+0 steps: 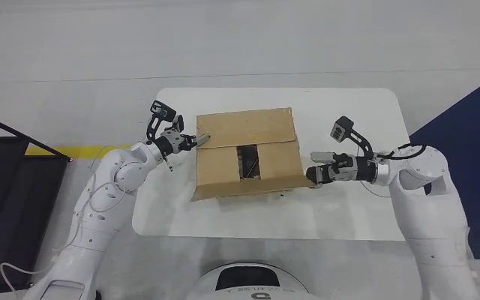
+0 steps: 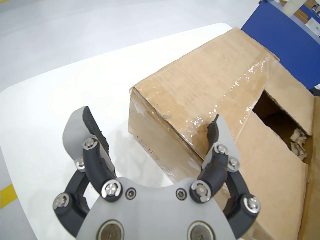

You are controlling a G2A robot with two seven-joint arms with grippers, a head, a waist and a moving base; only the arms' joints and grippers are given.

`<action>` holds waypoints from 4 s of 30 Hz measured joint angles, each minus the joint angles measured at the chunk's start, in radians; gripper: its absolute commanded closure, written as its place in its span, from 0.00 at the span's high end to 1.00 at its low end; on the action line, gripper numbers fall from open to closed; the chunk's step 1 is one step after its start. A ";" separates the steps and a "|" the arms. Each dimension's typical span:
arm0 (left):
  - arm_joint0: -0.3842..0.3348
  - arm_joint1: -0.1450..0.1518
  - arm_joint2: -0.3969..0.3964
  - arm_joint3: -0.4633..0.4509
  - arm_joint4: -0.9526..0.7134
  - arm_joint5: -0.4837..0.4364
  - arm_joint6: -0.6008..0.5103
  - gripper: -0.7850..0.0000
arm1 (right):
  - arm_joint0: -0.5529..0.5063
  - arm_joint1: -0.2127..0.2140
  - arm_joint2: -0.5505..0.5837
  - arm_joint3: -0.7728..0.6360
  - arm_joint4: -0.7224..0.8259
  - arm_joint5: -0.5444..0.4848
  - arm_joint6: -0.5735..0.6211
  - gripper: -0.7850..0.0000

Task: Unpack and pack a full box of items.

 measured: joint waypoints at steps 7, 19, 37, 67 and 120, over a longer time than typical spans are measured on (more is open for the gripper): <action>0.000 0.000 0.000 0.000 0.000 0.000 0.000 1.00 | -0.008 0.017 0.047 -0.029 -0.022 0.008 -0.007 1.00; 0.000 0.000 0.000 0.000 0.000 0.000 0.000 1.00 | -0.057 0.039 -0.020 -0.129 -0.134 0.027 0.068 1.00; 0.052 0.014 -0.106 -0.052 -0.053 0.012 0.085 1.00 | 0.136 -0.012 -0.254 0.003 -0.017 -0.080 -0.366 1.00; 0.108 0.024 -0.050 -0.237 0.177 0.025 0.004 1.00 | 0.248 -0.022 -0.337 0.063 -0.138 -0.077 -0.472 1.00; 0.061 0.016 0.035 -0.151 0.323 0.033 0.050 1.00 | -0.176 0.031 0.076 -0.186 -0.464 -0.272 -0.864 1.00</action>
